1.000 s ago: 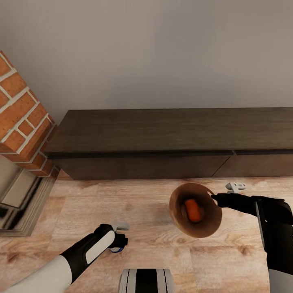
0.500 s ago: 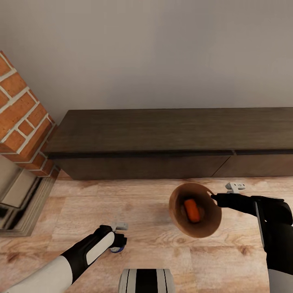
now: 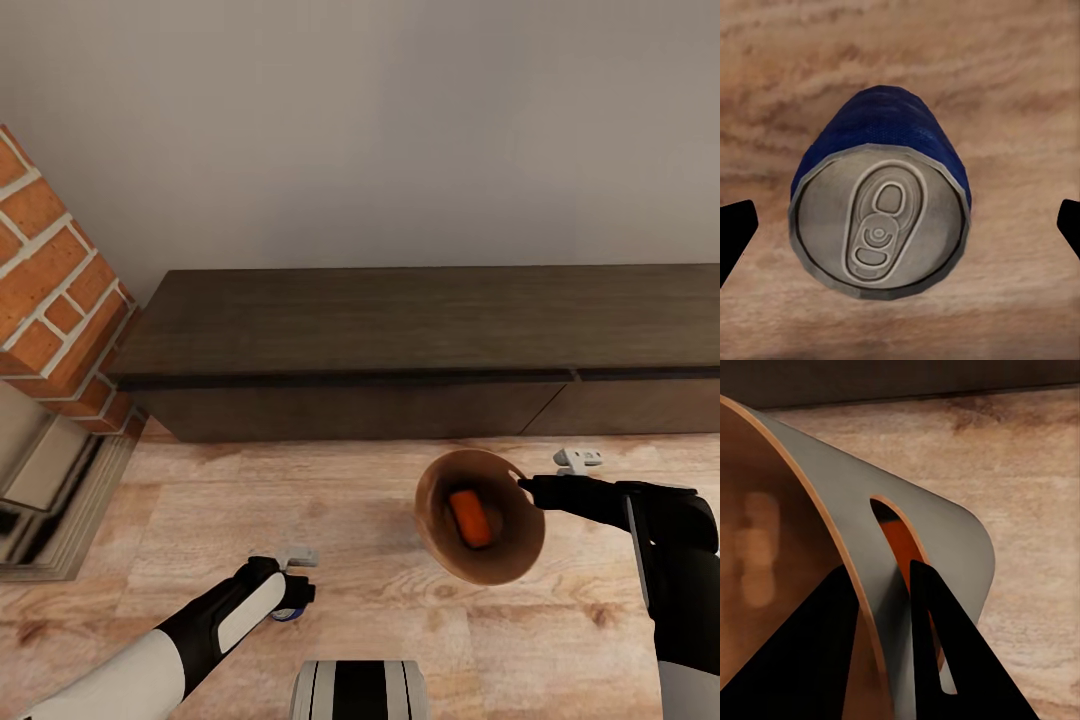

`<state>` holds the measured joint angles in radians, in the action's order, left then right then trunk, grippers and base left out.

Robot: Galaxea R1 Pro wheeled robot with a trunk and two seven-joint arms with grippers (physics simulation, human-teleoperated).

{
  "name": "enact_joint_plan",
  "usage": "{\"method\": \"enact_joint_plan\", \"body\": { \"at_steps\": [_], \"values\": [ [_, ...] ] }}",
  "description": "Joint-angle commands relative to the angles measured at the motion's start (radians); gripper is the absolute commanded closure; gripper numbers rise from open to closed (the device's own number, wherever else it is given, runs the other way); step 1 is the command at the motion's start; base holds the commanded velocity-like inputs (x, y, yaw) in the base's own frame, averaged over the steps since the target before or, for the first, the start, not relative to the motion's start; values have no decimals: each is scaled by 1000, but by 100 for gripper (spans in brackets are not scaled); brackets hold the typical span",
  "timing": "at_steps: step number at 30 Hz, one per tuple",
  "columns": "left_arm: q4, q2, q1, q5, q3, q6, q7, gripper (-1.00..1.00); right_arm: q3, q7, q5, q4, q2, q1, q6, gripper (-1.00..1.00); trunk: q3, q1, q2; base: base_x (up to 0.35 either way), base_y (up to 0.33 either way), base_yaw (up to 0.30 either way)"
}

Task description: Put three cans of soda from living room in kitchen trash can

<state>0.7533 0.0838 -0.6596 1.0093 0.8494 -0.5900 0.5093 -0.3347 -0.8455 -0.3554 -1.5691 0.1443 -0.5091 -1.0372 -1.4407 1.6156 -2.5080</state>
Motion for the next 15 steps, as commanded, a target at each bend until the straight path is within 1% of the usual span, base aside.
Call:
{"method": "enact_joint_plan", "body": {
  "at_steps": [1, 4, 6, 10, 15],
  "values": [
    [-7, 0, 0, -18, -1, 2, -1, -100, 0, -1, 21, 0, 0, 0, -10, 100, 0, 0, 0, 0, 0, 0],
    [-32, -4, 0, -69, -1, 20, -2, -100, 0, -1, 22, 0, -1, 0, -10, 100, 0, 0, 0, 0, 0, 0],
    [-57, -18, 0, -87, -1, 36, -4, -100, 1, -1, 22, 0, -1, 0, -10, 100, 0, 0, 0, 0, 0, 0],
    [-108, -46, 0, -100, -1, 46, -5, -100, 2, -1, 22, 0, -2, 0, -10, 100, 0, 0, 0, 0, 0, 0],
    [-120, -56, 0, -102, -1, 48, -13, -100, 2, -1, 22, 0, -2, 0, -10, 100, 0, 0, 0, 0, 0, 0]
  ]
}}
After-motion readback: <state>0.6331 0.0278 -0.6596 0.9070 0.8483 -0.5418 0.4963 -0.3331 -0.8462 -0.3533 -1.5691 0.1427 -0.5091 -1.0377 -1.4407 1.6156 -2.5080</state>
